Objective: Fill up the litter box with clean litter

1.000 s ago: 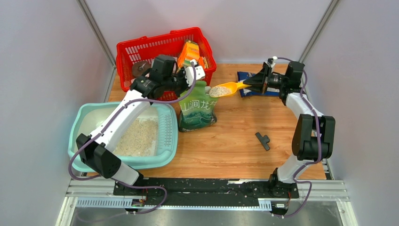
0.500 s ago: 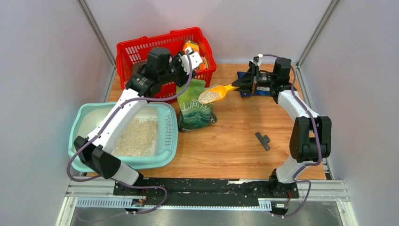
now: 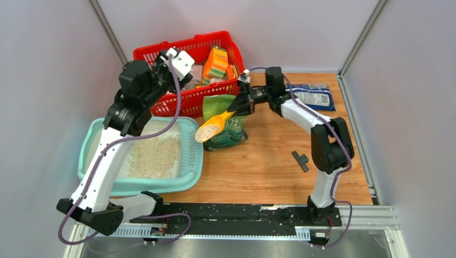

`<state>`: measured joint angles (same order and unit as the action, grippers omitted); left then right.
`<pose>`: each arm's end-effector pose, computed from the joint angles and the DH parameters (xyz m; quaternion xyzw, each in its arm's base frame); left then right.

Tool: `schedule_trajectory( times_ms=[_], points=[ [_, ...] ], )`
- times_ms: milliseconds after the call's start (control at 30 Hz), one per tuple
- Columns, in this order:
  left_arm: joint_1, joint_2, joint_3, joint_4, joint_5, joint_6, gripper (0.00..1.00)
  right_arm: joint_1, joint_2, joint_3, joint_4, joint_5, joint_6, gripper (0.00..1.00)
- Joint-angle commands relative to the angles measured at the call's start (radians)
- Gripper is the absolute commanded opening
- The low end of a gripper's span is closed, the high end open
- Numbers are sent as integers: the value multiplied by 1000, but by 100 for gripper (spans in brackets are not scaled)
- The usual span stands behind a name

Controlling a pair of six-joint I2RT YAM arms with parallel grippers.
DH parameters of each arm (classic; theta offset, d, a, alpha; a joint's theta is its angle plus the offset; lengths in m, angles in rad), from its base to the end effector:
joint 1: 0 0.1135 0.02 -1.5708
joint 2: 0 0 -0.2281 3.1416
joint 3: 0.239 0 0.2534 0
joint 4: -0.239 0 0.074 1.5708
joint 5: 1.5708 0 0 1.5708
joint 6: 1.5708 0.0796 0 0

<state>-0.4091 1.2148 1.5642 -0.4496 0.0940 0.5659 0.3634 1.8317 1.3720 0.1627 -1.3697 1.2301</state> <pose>0.2757 -0.1277 0.4526 0.3749 0.6397 0.0177 0.6707 0.3574 0.2194 0.2521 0.0799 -0.7231 -0.6849 0.0417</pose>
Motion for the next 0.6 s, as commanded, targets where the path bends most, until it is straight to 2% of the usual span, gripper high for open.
schedule_trajectory(
  times_ms=[0, 200, 400, 567],
  points=[
    [59, -98, -44, 22, -83, 3, 66, 124, 121, 153, 20, 9, 66, 0],
    [75, -262, -170, -17, -91, 48, 66, 256, 331, 461, -112, 92, -26, 0],
    [75, -382, -243, -92, -137, 22, 66, 359, 406, 602, -225, 204, -148, 0],
    [75, -437, -276, -118, -129, 37, 66, 371, 443, 667, -354, 299, -257, 0]
  ],
)
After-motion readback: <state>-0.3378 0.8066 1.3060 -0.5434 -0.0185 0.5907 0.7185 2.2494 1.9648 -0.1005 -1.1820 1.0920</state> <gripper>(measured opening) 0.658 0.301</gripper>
